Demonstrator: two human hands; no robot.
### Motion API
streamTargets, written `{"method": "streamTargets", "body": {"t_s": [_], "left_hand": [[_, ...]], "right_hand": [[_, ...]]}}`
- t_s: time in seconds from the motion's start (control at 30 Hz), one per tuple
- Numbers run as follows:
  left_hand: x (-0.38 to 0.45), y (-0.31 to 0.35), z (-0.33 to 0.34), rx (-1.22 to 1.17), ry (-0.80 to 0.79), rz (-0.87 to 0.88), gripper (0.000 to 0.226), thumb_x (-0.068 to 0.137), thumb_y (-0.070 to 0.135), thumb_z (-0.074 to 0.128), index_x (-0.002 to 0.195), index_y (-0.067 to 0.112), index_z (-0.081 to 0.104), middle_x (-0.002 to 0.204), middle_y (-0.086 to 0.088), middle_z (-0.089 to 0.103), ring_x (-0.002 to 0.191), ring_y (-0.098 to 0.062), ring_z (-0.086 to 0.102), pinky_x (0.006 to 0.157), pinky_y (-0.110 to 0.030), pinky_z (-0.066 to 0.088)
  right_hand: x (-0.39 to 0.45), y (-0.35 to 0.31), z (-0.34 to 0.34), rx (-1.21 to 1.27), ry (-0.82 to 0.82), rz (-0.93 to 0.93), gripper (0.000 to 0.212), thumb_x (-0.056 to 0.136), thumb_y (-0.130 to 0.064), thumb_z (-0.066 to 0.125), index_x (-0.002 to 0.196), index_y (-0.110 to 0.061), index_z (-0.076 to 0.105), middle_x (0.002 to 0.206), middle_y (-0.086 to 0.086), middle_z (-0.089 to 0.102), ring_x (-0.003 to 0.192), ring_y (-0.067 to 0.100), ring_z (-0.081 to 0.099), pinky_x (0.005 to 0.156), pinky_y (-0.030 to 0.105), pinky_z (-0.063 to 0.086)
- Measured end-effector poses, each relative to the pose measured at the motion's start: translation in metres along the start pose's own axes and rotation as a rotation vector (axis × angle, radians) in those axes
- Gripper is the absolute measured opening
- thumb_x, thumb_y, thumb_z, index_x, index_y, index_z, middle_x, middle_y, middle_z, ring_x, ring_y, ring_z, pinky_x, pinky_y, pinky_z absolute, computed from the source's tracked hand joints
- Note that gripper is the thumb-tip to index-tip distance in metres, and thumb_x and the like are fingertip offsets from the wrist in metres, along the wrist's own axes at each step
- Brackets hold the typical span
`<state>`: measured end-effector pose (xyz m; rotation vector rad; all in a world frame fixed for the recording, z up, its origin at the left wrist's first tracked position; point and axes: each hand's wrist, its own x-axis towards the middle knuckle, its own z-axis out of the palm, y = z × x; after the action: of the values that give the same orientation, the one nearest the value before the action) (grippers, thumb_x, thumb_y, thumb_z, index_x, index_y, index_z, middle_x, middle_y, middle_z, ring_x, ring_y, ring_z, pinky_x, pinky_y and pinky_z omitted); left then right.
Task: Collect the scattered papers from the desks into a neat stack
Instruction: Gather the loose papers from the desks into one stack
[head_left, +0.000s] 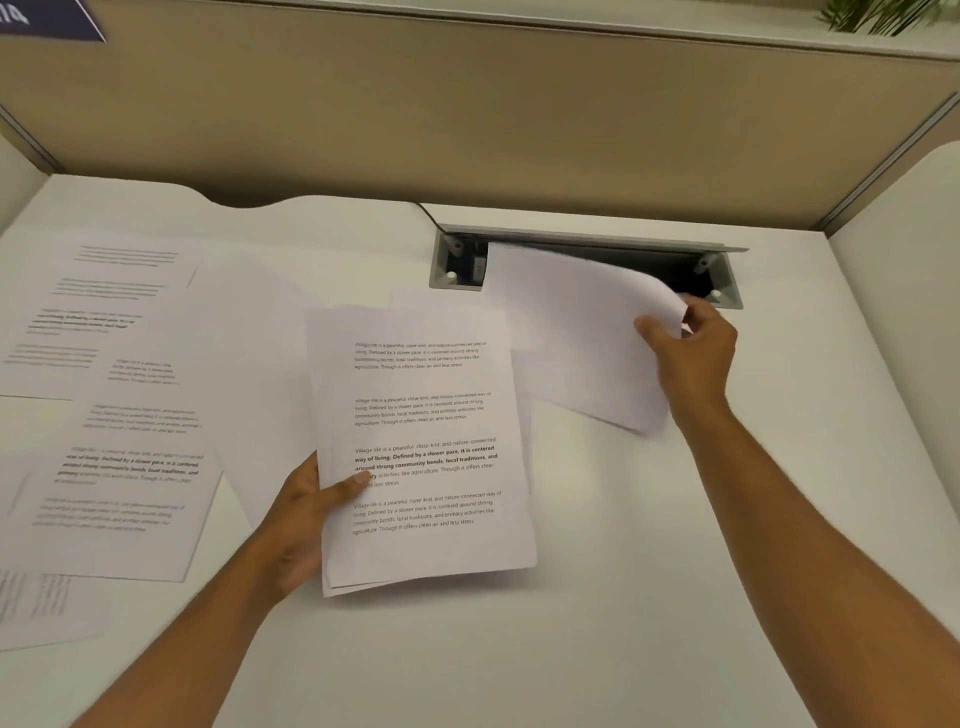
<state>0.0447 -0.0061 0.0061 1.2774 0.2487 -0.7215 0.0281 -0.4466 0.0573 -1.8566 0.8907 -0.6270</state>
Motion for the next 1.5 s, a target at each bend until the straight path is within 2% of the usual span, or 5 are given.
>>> {"method": "streamTargets", "body": {"t_s": [0.13,0.5,0.9,1.2,1.5], "left_hand": [[-0.015,0.011,-0.035,-0.014,0.038,0.077,0.054,0.093,0.01,0.074,0.144,0.028,0.07,0.143,-0.008,0.079,0.125,-0.033,0.079,0.095,-0.05,0.069],[-0.048,0.045,-0.148,-0.062,0.071,0.189,0.057,0.096,0.001,0.068,0.146,0.026,0.072,0.147,-0.01,0.076,0.127,-0.034,0.078,0.091,-0.047,0.07],[-0.044,0.061,-0.18,0.005,0.046,0.144,0.067,0.087,0.008,0.076,0.151,0.022,0.065,0.141,-0.009,0.08,0.122,-0.036,0.079,0.085,-0.046,0.071],[-0.035,0.065,-0.177,0.038,0.008,0.102,0.056,0.103,-0.001,0.065,0.154,0.021,0.062,0.142,-0.01,0.079,0.127,-0.039,0.076,0.089,-0.05,0.07],[-0.028,0.066,-0.178,0.009,0.004,0.091,0.056,0.095,0.005,0.073,0.148,0.021,0.067,0.135,-0.01,0.082,0.113,-0.033,0.084,0.08,-0.048,0.072]], "right_hand": [[-0.057,-0.04,0.005,-0.044,0.009,-0.472,0.017,0.087,-0.016,0.08,0.103,-0.01,0.075,0.097,-0.004,0.071,0.083,-0.008,0.066,0.078,0.005,0.051],[-0.212,-0.015,0.101,-0.528,-0.358,-1.025,0.031,0.067,0.003,0.088,0.095,-0.003,0.077,0.123,0.016,0.076,0.123,0.038,0.07,0.107,0.067,0.048],[-0.223,0.003,0.125,-0.698,-0.755,-0.76,0.061,0.094,-0.061,0.061,0.138,-0.019,0.064,0.148,-0.003,0.061,0.148,0.019,0.047,0.128,0.055,0.023],[-0.159,-0.041,0.126,-0.648,-0.215,0.332,0.089,0.079,-0.032,0.091,0.149,-0.006,0.043,0.148,0.018,0.047,0.139,0.041,0.046,0.108,0.051,0.046],[-0.125,-0.03,0.087,-0.243,-0.34,0.299,0.031,0.091,-0.015,0.079,0.122,-0.009,0.075,0.123,0.013,0.077,0.107,0.034,0.074,0.097,0.043,0.059]]}}
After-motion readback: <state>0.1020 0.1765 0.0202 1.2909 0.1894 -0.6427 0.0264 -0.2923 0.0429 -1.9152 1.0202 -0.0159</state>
